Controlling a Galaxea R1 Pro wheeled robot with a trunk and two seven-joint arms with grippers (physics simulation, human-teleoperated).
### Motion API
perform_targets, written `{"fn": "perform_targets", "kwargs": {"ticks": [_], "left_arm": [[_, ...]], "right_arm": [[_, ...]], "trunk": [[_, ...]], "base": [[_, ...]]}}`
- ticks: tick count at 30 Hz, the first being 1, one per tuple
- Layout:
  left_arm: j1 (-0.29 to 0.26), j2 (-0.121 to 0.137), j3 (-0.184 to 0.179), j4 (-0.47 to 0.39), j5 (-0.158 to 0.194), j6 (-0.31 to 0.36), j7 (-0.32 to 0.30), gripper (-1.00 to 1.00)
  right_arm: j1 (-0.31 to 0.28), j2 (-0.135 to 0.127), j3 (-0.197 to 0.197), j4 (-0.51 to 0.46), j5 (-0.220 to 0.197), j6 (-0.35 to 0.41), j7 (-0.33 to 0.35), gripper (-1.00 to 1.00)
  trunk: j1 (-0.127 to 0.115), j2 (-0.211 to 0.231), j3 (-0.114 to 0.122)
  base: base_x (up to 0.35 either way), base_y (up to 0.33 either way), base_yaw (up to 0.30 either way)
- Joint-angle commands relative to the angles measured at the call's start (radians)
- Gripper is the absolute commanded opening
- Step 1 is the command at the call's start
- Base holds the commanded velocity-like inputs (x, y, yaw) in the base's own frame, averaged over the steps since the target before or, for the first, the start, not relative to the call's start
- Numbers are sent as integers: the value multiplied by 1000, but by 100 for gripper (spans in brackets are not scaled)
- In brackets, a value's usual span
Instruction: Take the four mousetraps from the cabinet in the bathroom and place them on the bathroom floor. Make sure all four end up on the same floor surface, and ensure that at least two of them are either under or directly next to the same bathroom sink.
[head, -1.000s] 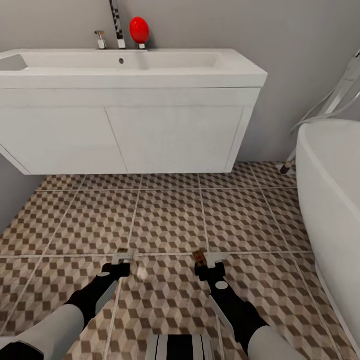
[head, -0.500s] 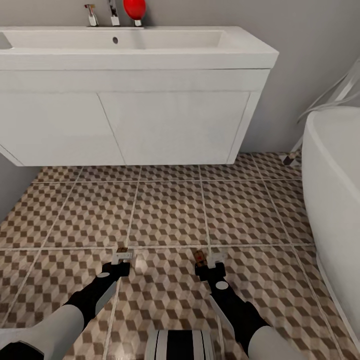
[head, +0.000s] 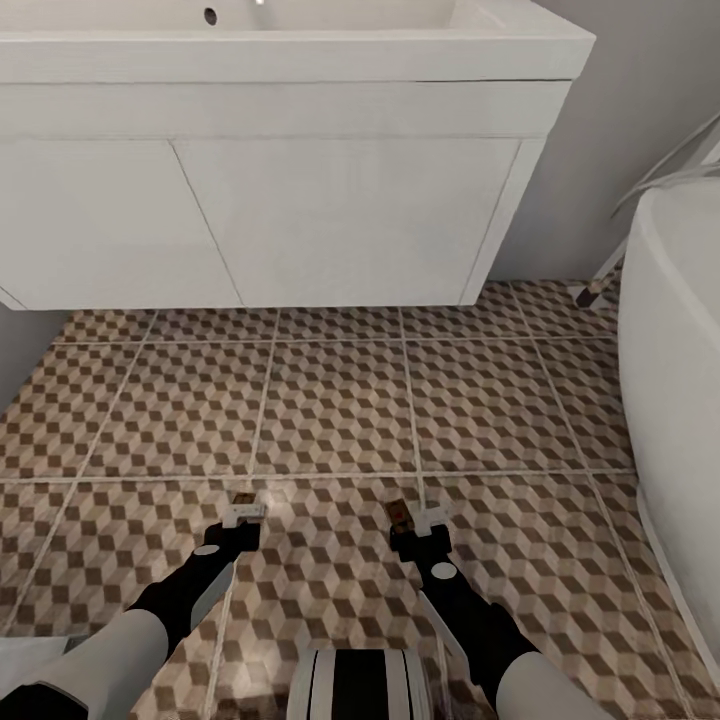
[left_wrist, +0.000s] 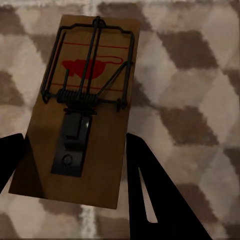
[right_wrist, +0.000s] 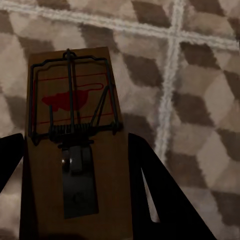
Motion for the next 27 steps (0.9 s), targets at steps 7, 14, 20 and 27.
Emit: {"fn": "perform_targets", "kwargs": {"ticks": [7, 14, 20, 27], "left_arm": [[0, 0, -8, -3, 3, 4, 7, -100], [0, 0, -11, -3, 3, 5, 7, -100], [0, 0, -11, -3, 3, 6, 7, -100], [0, 0, -12, -3, 3, 6, 7, -100]], "right_arm": [[-1, -1, 6, -2, -14, 3, -8, -100], [-1, -1, 6, -2, -14, 3, -8, -100], [-1, -1, 6, -2, -14, 3, -8, -100], [-1, -1, 6, -2, -14, 3, -8, -100]], "trunk": [[2, -1, -22], [2, -1, -22], [2, -1, -22], [2, -1, -22]], "base": [[0, 0, 0], [0, 0, 0], [143, 124, 0], [241, 220, 0]]}}
